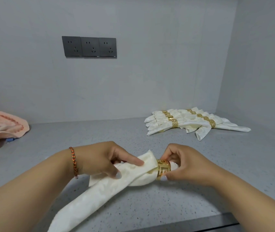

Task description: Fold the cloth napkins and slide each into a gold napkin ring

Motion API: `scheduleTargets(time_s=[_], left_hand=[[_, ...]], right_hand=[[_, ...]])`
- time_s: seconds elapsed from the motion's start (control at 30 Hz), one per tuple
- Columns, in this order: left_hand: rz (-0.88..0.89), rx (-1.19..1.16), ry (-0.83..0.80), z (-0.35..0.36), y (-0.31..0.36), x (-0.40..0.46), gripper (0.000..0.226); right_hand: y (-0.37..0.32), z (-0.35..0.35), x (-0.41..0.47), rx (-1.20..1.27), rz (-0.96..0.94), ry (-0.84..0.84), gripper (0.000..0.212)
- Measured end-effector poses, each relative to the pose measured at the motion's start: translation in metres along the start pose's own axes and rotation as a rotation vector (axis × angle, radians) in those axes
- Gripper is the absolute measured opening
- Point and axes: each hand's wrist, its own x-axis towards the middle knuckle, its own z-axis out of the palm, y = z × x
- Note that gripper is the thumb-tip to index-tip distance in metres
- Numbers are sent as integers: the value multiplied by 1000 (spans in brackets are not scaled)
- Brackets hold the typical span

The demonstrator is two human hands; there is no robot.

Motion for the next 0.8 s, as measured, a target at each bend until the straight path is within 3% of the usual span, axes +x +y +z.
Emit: scheduleTargets(time_s=[0.07, 0.17, 0.3, 0.47, 0.7, 0.8], left_hand=[[27, -69, 45, 1, -4, -3, 60], [88, -82, 126, 3, -9, 0, 58], [147, -122, 167, 7, -8, 2, 62], [176, -97, 76, 13, -4, 1, 65], [155, -68, 54, 16, -10, 4, 67], [144, -16, 5, 19, -9, 6, 69]], right_hand=[[3, 0, -1, 27, 17, -24, 39], [4, 4, 0, 104, 59, -77, 40], [5, 11, 3, 243, 122, -47, 55], [3, 9, 1, 222, 57, 56, 49], [11, 12, -6, 293, 72, 117, 34], [8, 12, -8, 216, 52, 104, 32]])
